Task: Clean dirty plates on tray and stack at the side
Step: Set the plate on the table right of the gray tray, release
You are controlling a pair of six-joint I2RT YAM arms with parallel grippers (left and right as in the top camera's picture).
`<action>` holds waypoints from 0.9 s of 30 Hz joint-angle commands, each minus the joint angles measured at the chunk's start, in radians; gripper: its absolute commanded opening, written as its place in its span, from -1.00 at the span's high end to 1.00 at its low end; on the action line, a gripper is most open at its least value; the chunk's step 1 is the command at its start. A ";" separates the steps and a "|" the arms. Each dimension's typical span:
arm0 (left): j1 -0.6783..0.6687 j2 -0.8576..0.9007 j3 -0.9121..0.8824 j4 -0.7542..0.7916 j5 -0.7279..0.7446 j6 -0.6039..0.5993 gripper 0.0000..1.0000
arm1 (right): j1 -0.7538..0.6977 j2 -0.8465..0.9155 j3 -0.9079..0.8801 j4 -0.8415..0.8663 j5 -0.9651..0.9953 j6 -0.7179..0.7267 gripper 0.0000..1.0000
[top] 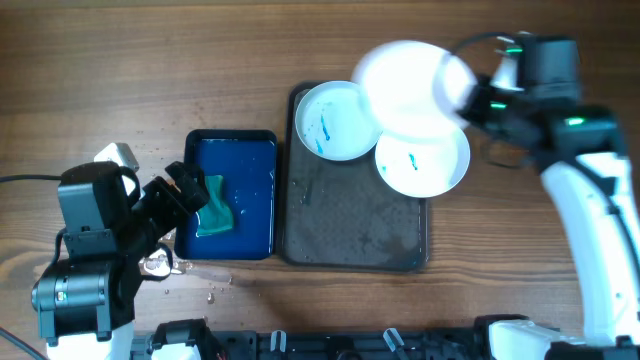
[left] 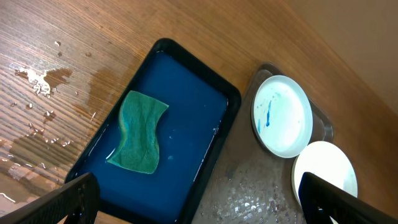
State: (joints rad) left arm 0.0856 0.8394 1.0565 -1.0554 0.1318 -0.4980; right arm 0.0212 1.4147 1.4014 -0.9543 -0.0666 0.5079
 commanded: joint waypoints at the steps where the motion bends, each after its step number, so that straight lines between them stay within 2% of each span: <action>1: 0.004 0.000 0.017 -0.001 -0.002 0.013 -1.00 | -0.230 0.058 -0.010 -0.110 0.016 -0.040 0.91; 4: 0.004 0.000 0.017 -0.001 -0.002 0.013 -1.00 | -0.407 0.124 -0.092 -0.092 0.058 -0.035 0.91; 8: 0.004 0.000 0.017 -0.001 -0.002 0.013 -1.00 | -0.531 0.171 -0.222 0.020 0.061 -0.008 0.91; 11: 0.004 0.000 0.017 -0.001 -0.002 0.013 -1.00 | -0.555 0.177 -0.312 0.085 0.091 0.018 0.91; 15: 0.004 0.000 0.017 -0.001 -0.002 0.013 -1.00 | -0.522 0.177 -0.410 0.111 0.116 0.019 0.91; 16: 0.004 0.000 0.017 -0.001 -0.002 0.013 -1.00 | -0.511 0.177 -0.426 0.113 0.125 0.018 0.85; 18: 0.004 0.000 0.017 -0.001 -0.002 0.013 -1.00 | -0.459 0.170 -0.446 0.096 0.140 0.005 0.45; 22: 0.004 0.000 0.017 -0.001 -0.002 0.013 -1.00 | -0.365 0.090 -0.415 0.106 0.097 -0.108 0.38; 24: 0.004 0.000 0.017 -0.001 -0.002 0.013 -1.00 | -0.296 0.027 -0.393 0.145 -0.006 -0.222 0.32; 26: 0.004 0.000 0.017 -0.001 -0.002 0.013 -1.00 | -0.226 -0.033 -0.390 0.209 -0.121 -0.273 0.12; 27: 0.004 0.000 0.017 -0.001 -0.002 0.013 -1.00 | -0.197 -0.049 -0.390 0.238 -0.127 -0.272 0.08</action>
State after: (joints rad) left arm 0.0856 0.8394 1.0576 -1.0557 0.1318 -0.4980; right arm -0.2661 1.4590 0.9749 -0.7830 -0.0395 0.3519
